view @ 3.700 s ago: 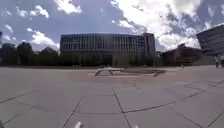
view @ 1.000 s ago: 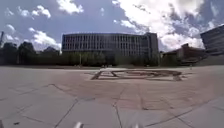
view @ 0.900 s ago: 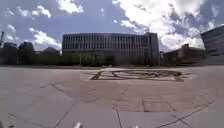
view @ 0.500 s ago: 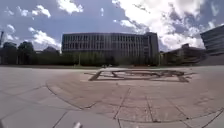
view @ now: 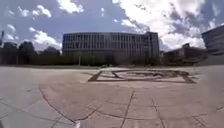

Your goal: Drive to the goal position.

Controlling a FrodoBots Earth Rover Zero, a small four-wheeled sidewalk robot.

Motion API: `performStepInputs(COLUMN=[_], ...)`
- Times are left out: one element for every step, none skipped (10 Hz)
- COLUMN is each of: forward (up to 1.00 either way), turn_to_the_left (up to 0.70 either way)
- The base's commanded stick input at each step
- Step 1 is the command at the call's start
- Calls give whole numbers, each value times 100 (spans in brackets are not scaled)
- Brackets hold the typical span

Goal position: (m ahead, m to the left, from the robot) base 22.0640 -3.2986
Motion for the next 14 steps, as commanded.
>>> performStepInputs(forward=[70,70,70,70,70,70,70,70,70,70,70,70,70,70], turn_to_the_left=[2,2,3,2,2,2,2,2,2,2,2,2,2,2])
